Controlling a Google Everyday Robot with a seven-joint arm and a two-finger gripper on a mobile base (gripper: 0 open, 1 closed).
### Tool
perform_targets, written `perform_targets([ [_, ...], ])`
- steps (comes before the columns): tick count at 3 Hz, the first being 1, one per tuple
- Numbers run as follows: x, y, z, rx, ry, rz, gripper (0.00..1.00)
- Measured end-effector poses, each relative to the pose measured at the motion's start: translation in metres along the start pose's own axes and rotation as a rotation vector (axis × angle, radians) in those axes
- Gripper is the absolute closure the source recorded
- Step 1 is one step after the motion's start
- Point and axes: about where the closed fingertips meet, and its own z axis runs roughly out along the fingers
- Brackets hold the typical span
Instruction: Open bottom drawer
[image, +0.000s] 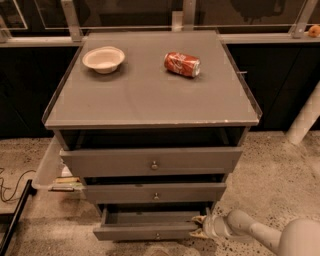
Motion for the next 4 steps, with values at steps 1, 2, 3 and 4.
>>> perform_targets([
  [1, -0.003, -0.001, -0.004, 0.0, 0.0, 0.0, 1.0],
  [2, -0.003, 0.008, -0.008, -0.005, 0.002, 0.01, 1.0],
  [3, -0.002, 0.019, -0.013, -0.003, 0.006, 0.026, 0.81],
  [4, -0.002, 0.019, -0.013, -0.003, 0.006, 0.026, 0.58],
])
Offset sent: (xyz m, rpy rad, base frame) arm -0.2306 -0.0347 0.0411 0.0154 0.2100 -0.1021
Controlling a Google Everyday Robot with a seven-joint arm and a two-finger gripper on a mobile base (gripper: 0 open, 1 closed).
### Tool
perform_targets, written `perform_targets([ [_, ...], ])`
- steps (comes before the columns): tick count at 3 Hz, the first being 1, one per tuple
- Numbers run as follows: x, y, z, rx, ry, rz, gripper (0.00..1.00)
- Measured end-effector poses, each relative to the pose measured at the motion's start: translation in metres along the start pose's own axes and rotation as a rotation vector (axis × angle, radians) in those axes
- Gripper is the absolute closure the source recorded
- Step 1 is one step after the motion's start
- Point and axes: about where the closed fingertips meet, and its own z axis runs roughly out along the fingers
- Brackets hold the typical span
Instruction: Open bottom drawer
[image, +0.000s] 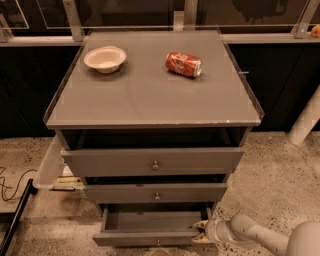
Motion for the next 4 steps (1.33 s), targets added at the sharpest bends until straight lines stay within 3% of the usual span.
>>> perform_targets([
  [1, 0.0, 0.0, 0.0, 0.0, 0.0, 0.0, 0.35],
  [2, 0.015, 0.013, 0.0, -0.05, -0.021, 0.023, 0.11],
  [3, 0.016, 0.017, -0.002, -0.059, -0.023, 0.025, 0.16],
  [4, 0.027, 0.037, -0.016, -0.073, -0.029, 0.045, 0.39],
])
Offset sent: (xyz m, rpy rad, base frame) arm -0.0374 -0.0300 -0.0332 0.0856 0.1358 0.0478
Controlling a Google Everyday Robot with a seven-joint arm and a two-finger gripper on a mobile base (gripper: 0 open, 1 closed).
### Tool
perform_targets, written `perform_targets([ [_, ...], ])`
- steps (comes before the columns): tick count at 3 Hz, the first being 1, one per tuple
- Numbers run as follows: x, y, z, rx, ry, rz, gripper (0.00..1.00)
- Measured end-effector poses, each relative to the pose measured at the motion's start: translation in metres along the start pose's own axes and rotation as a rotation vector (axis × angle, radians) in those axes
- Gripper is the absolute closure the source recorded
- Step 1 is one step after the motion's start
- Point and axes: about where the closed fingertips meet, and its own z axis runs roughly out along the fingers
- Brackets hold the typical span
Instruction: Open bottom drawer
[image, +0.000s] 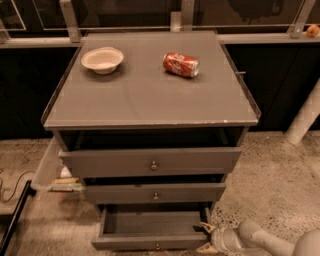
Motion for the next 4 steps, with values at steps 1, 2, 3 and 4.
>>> perform_targets([
  [1, -0.004, -0.001, -0.004, 0.0, 0.0, 0.0, 0.62],
  [2, -0.002, 0.015, -0.027, -0.005, 0.005, -0.041, 0.86],
  [3, -0.004, 0.014, -0.028, -0.005, 0.005, -0.041, 1.0],
  [4, 0.0, 0.032, -0.035, -0.016, 0.004, -0.03, 1.0],
])
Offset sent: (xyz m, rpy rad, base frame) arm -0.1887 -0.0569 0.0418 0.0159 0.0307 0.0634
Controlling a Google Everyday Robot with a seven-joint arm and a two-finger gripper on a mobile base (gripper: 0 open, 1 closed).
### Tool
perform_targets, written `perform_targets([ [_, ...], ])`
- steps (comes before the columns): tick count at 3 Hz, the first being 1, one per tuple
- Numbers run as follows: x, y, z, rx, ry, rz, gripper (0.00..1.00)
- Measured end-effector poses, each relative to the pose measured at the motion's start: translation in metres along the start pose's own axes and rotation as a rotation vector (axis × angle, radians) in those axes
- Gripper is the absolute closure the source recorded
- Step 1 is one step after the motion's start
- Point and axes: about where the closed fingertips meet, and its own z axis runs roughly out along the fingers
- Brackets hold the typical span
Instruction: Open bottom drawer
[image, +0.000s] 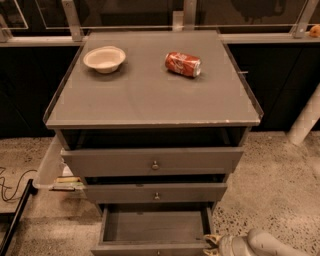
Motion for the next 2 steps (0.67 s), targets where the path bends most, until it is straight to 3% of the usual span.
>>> perform_targets([
  [1, 0.0025, 0.0154, -0.0049, -0.008, -0.001, 0.011, 0.82],
  [2, 0.0024, 0.0154, -0.0047, -0.008, -0.001, 0.011, 0.59],
])
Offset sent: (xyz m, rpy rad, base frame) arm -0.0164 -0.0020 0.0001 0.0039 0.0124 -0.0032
